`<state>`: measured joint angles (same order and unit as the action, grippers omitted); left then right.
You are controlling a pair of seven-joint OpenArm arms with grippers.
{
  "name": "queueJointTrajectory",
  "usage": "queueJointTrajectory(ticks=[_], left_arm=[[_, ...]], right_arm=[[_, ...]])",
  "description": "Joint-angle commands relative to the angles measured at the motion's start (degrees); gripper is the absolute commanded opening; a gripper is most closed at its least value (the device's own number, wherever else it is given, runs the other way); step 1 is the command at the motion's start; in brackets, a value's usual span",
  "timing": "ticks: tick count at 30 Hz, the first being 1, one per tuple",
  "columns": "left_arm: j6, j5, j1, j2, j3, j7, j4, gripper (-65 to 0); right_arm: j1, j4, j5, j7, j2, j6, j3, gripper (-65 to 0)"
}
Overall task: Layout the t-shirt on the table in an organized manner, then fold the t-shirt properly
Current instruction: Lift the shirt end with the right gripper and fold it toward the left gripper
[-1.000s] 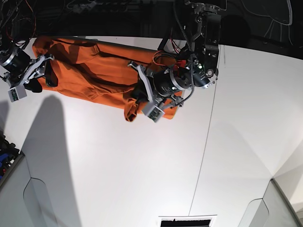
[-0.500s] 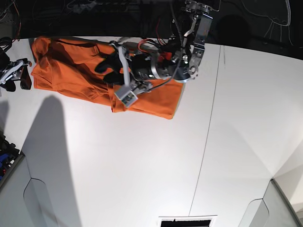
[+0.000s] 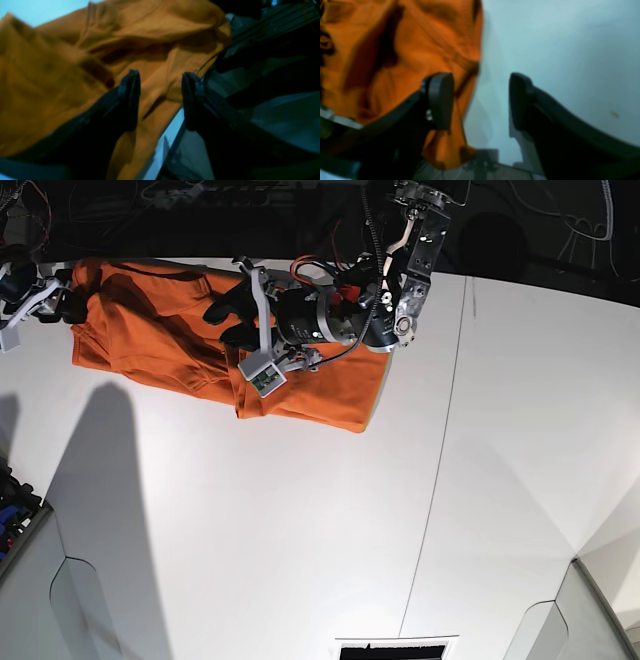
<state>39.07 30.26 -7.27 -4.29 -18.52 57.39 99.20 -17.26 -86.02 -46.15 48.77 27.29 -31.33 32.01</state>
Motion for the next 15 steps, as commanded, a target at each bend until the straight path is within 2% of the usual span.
queueJointTrajectory(ticks=[1,5,11,13,15], left_arm=[[0.93,1.18,0.57,-0.13,-0.15,-0.98,0.96,-35.7],[0.93,1.18,0.57,0.81,-0.15,-0.98,0.96,-35.7],[0.93,1.18,0.57,1.46,-0.15,-1.01,0.96,-35.7],[0.93,1.29,0.59,1.46,-0.15,-1.03,0.96,-35.7],[0.93,2.01,0.59,1.46,-0.15,-1.03,0.96,-35.7]], right_arm=[[0.26,-0.66,-0.85,-0.33,0.87,-0.63,-0.35,-29.8],[0.42,-0.66,-1.44,-0.35,-0.46,-0.66,-2.56,-29.8],[0.42,-0.66,-1.88,-0.33,-4.37,-0.63,-3.28,-30.1],[0.42,-0.66,-1.88,-0.37,-5.29,-0.59,-3.28,-34.6],[0.42,-0.66,-1.81,-0.59,-5.64,-0.66,-3.28,-45.6]])
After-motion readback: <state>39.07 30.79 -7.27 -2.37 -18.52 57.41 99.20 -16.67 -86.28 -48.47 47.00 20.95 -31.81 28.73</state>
